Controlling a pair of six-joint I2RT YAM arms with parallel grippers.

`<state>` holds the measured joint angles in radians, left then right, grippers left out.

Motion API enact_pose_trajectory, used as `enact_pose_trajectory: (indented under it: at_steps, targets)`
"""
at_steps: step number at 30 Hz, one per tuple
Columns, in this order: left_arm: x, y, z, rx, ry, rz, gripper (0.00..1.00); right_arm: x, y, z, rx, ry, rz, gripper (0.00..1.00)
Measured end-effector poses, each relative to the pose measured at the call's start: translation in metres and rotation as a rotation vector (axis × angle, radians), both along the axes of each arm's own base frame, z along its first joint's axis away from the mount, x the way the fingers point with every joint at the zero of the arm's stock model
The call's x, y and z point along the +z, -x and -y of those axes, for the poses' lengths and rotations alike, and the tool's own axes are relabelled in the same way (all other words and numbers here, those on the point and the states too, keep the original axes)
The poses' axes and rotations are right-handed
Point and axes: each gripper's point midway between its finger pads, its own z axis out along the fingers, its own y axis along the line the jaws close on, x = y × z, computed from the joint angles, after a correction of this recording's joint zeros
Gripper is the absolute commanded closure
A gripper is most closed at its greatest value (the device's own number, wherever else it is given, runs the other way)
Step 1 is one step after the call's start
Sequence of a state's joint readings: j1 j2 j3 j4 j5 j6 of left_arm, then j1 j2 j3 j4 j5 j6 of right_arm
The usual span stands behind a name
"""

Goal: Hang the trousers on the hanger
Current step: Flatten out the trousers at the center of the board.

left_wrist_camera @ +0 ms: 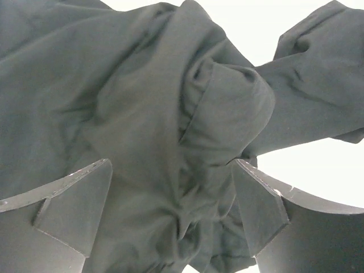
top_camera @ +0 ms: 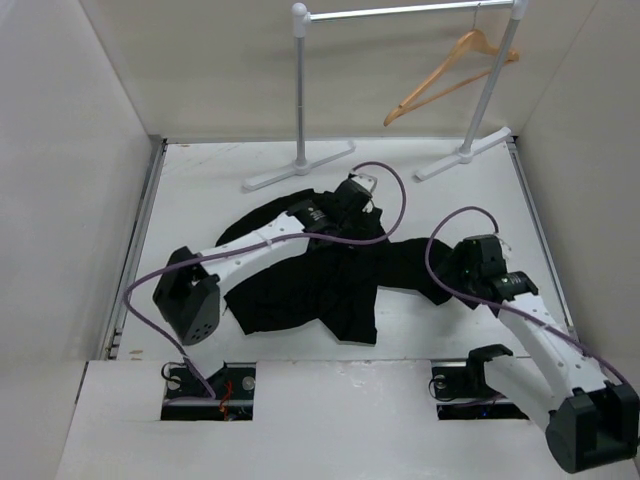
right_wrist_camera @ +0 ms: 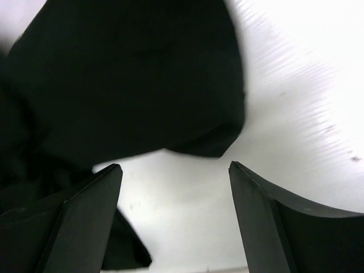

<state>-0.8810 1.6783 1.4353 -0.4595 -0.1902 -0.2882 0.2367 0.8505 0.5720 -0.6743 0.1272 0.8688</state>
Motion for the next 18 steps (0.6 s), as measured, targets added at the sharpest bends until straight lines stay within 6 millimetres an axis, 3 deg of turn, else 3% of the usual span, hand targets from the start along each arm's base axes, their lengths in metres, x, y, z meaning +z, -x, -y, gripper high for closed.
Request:
enact_pose_trajectory:
  at_steps: [1,4,6,7,9,11,15,18]
  targets:
    - [-0.008,-0.001,0.004,-0.003,-0.005,-0.012,0.26,-0.003,-0.005,0.006,-0.032,0.005,-0.007,0.19]
    - [-0.045,-0.004,0.009,0.001,-0.06,-0.066,0.71,-0.014,-0.018,0.019,-0.095,0.016,-0.033,0.26]
    - [-0.067,-0.004,-0.002,0.025,-0.099,-0.098,0.85,-0.025,-0.025,0.021,-0.105,0.023,-0.066,0.36]
    - [-0.075,-0.004,-0.012,0.042,-0.115,-0.114,0.88,-0.031,-0.028,0.02,-0.106,0.025,-0.085,0.44]
    - [-0.079,-0.005,-0.038,0.099,-0.114,-0.127,0.92,-0.042,-0.036,0.018,-0.107,0.024,-0.111,0.73]
    - [-0.072,-0.008,-0.072,0.182,-0.087,-0.124,0.94,-0.046,-0.045,0.015,-0.108,0.01,-0.115,0.9]
    - [-0.032,-0.012,-0.153,0.431,0.068,-0.058,0.94,-0.023,-0.067,0.0,-0.084,-0.013,-0.026,0.95]
    - [-0.002,-0.003,-0.201,0.608,0.221,0.016,0.93,0.033,-0.091,-0.04,0.027,-0.041,0.121,0.95]
